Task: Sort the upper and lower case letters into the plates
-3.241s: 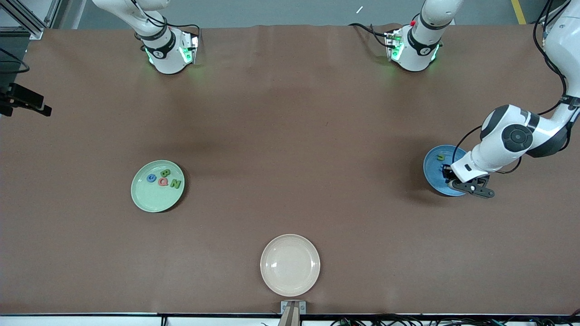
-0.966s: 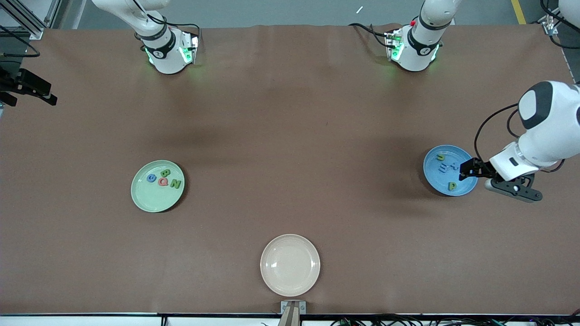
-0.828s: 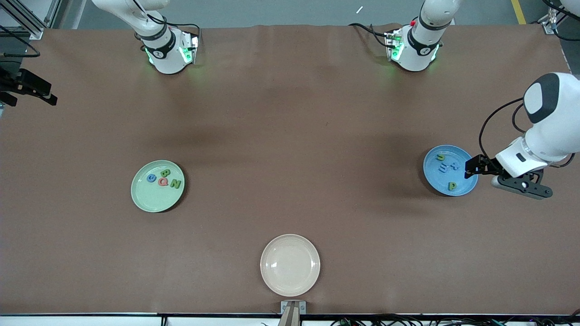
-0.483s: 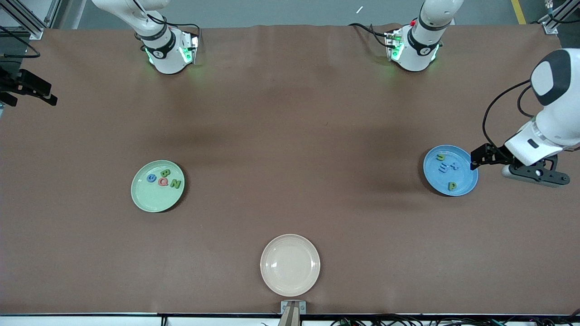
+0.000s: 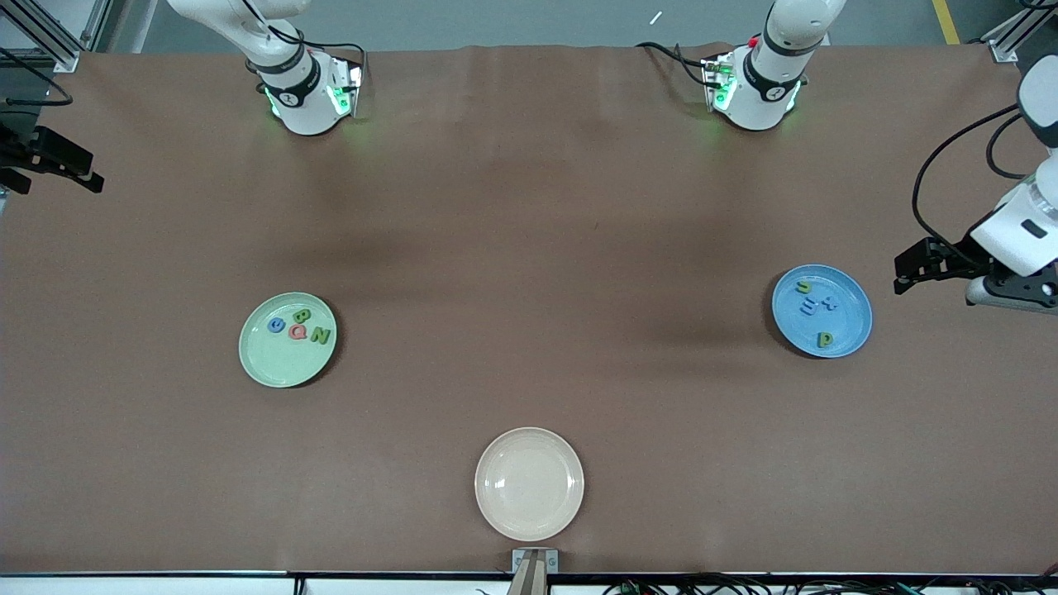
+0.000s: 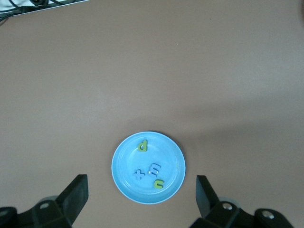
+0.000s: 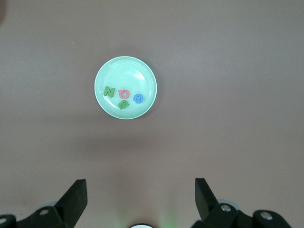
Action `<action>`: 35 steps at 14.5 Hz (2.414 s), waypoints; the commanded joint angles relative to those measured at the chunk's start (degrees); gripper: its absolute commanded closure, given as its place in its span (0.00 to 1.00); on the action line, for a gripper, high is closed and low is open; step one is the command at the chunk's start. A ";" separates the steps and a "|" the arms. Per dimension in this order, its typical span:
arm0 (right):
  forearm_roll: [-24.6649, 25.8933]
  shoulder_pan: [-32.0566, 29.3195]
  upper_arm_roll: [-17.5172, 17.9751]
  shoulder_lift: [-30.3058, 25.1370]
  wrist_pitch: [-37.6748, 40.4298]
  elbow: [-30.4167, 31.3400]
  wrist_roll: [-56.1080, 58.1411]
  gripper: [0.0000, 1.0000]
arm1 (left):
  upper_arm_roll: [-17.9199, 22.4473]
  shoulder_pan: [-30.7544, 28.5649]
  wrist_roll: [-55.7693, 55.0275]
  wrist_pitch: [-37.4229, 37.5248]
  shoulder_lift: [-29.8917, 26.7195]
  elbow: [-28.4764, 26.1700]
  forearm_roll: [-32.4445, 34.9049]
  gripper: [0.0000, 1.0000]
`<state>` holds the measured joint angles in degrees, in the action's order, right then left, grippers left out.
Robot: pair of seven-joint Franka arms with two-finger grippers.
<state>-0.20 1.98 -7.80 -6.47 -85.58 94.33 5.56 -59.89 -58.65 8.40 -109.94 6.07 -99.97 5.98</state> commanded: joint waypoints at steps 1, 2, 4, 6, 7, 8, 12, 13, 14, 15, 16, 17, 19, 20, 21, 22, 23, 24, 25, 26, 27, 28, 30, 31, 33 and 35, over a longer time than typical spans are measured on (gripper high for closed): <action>0.82 0.13 0.07 -1.97 -0.91 2.09 0.42 0.00 | 0.21 -0.24 -0.66 2.63 -0.62 2.06 -1.15 0.00; 0.82 0.13 0.07 -1.97 -0.91 2.09 0.42 0.00 | 0.21 -0.24 -1.71 2.63 -0.62 2.06 -1.15 0.00; 0.82 0.04 0.07 -1.97 -0.99 2.09 0.42 0.00 | 0.12 -0.24 -2.51 2.37 -0.88 2.06 -1.33 0.00; 0.82 0.13 0.07 -1.97 -0.99 2.09 0.42 0.00 | 0.21 -0.24 -2.51 2.19 -0.88 2.14 -1.24 0.00; 0.82 0.04 0.07 -1.97 -0.99 2.09 0.42 0.00 | 0.21 -0.24 -2.51 2.19 -0.80 2.23 -1.24 0.00; 0.82 0.04 0.15 -1.97 -0.99 2.09 0.42 0.00 | 0.21 -0.24 -2.34 2.28 -0.97 2.15 -1.24 0.00; 0.82 0.13 0.15 -1.97 -0.99 2.09 0.42 0.00 | -0.32 -0.24 -2.60 1.49 -1.76 4.24 -1.41 0.00; 0.82 0.13 0.15 -1.97 -0.99 2.09 0.42 0.00 | -0.32 -0.15 -3.03 1.49 -1.76 5.30 -1.50 0.00; 0.82 0.21 0.15 -1.88 -0.91 2.09 0.42 0.00 | -0.49 -0.15 -5.21 1.75 -1.76 6.09 -1.42 0.00; 0.82 0.39 0.15 -1.88 -0.91 2.17 0.33 0.00 | -0.49 -0.24 -7.76 2.27 -1.68 6.62 -1.41 0.00; 0.73 0.39 0.15 -1.88 -0.91 2.17 0.24 0.00 | -0.41 -0.24 -9.53 3.93 -1.59 7.24 -1.24 0.00; 0.56 0.22 0.15 -1.88 -0.91 2.35 0.15 0.00 | -0.49 -0.15 -10.07 5.08 -1.59 8.29 -1.24 0.00; 0.03 0.13 0.15 -1.97 -0.73 2.44 -0.02 0.00 | -0.50 -0.15 -10.77 6.14 -1.33 9.26 -1.33 0.00; 0.03 0.13 0.15 -1.97 -0.73 2.70 -0.11 0.00 | -0.23 -0.15 -10.86 6.49 -0.89 9.96 -1.41 0.00; 0.03 0.30 0.15 -1.97 -0.73 2.70 -0.37 0.00 | -0.23 -0.15 -10.86 7.37 -0.27 10.40 -1.41 0.00; -0.06 0.39 0.24 -2.14 -0.64 2.70 -0.72 0.00 | -0.23 -0.15 -11.04 8.16 -0.27 10.93 -1.33 0.00; -0.06 0.48 0.24 -2.49 -0.64 2.79 -1.34 0.00 | -0.23 -0.15 -11.04 8.34 -0.18 10.93 -1.33 0.00; -0.06 0.65 0.24 -2.58 -0.64 3.05 -2.21 0.00 | -0.06 -0.15 -11.21 8.34 -0.01 10.93 -1.33 0.00; -0.06 0.65 0.24 -2.67 -0.64 3.31 -2.13 0.00 | 0.03 -0.15 -11.21 8.34 0.26 10.93 -1.07 0.00; -0.06 0.65 0.24 -2.67 -0.82 3.23 -2.13 0.00 | 0.03 -0.15 -11.21 8.34 0.35 10.93 -1.06 0.00; -0.06 0.65 0.24 -2.67 -0.99 3.23 -2.13 0.00 | -0.05 -0.15 -11.21 8.34 0.26 11.02 -1.06 0.00; 0.03 0.74 0.24 -2.67 -1.08 3.23 -2.13 0.00 | -0.06 -0.15 -11.21 8.34 0.26 11.02 -0.98 0.00; 0.03 0.74 0.24 -2.67 -1.17 3.23 -2.13 0.00 | -0.06 -0.15 -11.21 8.34 0.26 11.02 -0.71 0.00; 0.03 0.74 0.24 -2.67 -1.17 3.23 -2.13 0.00 | -0.06 -0.15 -11.21 8.34 0.09 11.02 -0.62 0.00; 0.03 0.74 0.24 -2.67 -1.52 3.23 -2.13 0.00 | 0.29 0.29 -11.21 8.34 0.00 11.02 -0.71 0.00; 0.03 0.74 0.24 -2.67 -1.61 3.23 -2.05 0.00 | 6.40 6.48 -11.21 8.34 -0.09 11.28 -0.71 0.00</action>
<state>-0.26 2.19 -7.48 -7.04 -86.03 95.32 4.64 -58.51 -57.53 -2.33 -102.96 6.14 -89.97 5.59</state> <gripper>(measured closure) 0.000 0.000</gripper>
